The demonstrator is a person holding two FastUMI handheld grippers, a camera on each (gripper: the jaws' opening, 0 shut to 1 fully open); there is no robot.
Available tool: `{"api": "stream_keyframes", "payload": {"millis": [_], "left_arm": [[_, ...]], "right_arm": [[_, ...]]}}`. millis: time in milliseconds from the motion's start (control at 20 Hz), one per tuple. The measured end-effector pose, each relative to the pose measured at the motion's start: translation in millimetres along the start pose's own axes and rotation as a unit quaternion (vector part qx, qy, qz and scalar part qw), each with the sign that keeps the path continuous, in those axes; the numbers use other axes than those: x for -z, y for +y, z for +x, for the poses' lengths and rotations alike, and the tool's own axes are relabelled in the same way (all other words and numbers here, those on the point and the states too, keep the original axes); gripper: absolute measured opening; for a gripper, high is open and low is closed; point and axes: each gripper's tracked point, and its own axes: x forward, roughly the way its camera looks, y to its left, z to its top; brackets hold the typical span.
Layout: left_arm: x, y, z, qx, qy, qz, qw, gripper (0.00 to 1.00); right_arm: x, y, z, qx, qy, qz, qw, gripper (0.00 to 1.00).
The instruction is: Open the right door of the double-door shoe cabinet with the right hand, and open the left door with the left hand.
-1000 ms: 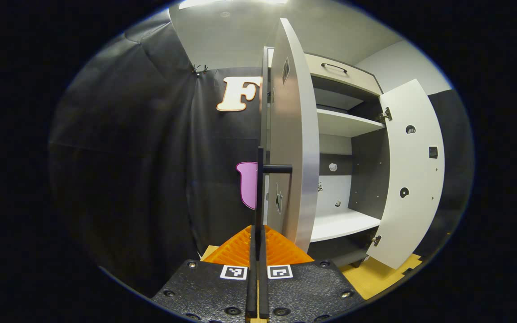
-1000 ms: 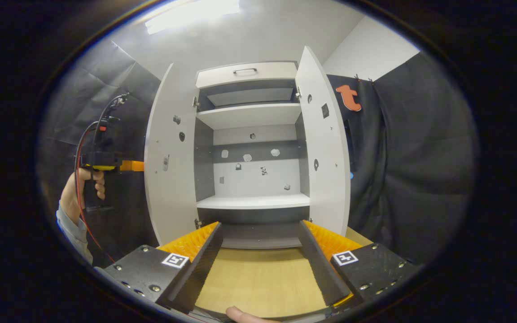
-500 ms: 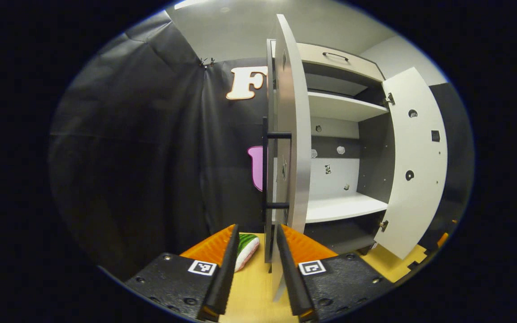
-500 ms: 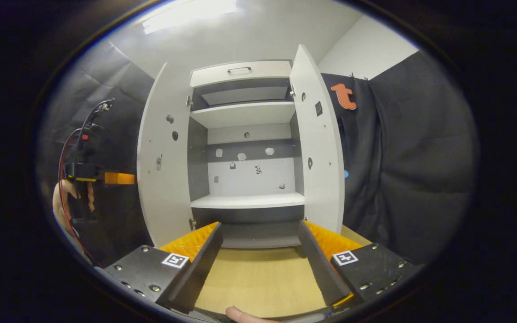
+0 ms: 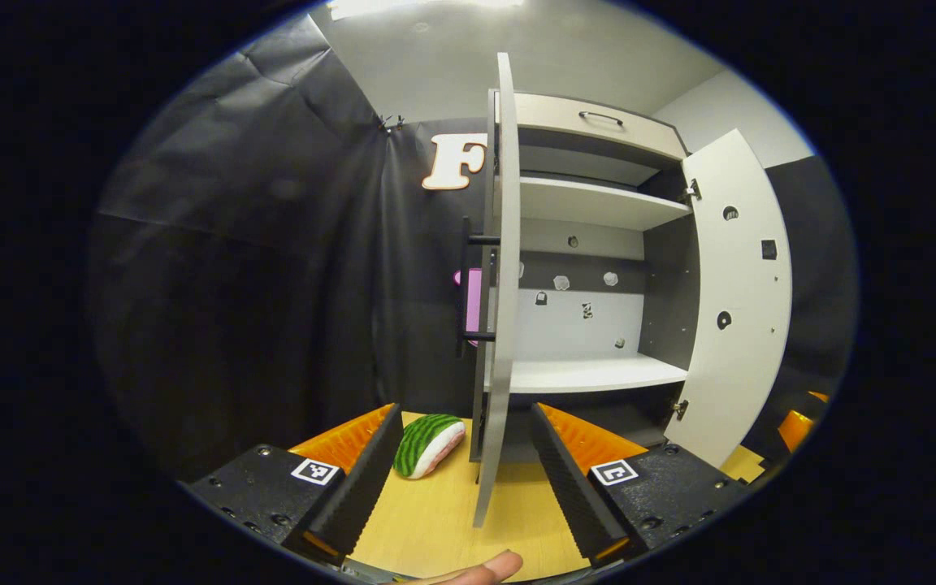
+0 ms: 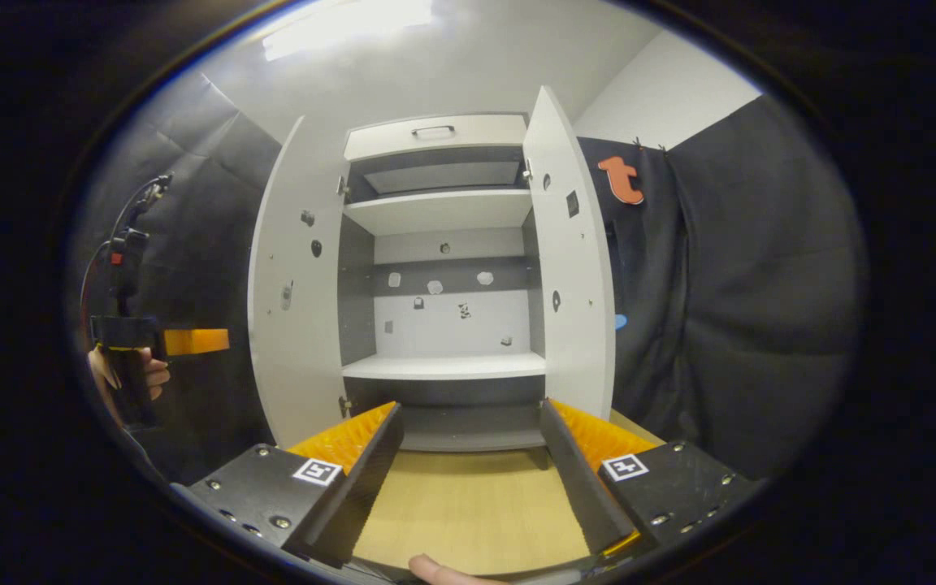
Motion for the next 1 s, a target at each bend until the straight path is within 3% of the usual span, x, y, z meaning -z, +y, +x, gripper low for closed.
{"api": "stream_keyframes", "payload": {"millis": [50, 250, 300, 450, 550, 800, 1000], "left_arm": [[3, -7, -8, 0.003, -0.004, 0.001, 1.000, 0.94], [2, -29, -33, 0.007, -0.025, 0.000, 1.000, 0.97], [1, -33, -38, 0.004, -0.032, 0.000, 0.999, 0.93], [7, -45, -47, 0.008, -0.029, -0.021, 0.999, 0.96], [12, -51, -47, 0.012, -0.025, -0.018, 0.999, 0.93], [11, -58, -42, 0.016, -0.025, -0.009, 1.000, 0.97], [8, -56, -38, 0.012, -0.029, -0.004, 1.000, 0.94]], "right_arm": [[-1, -3, 0, 0.001, -0.001, 0.000, 1.000, 1.00], [-2, -13, -1, 0.006, 0.001, 0.001, 1.000, 1.00], [-4, -16, -1, 0.008, 0.000, 0.001, 1.000, 1.00], [-9, -19, -1, 0.008, -0.004, -0.004, 1.000, 1.00], [-15, -21, -3, 0.007, -0.010, -0.011, 1.000, 1.00], [-34, -23, -7, 0.005, -0.033, -0.017, 0.999, 1.00], [-48, -30, -7, 0.010, -0.047, -0.017, 0.999, 1.00]]}}
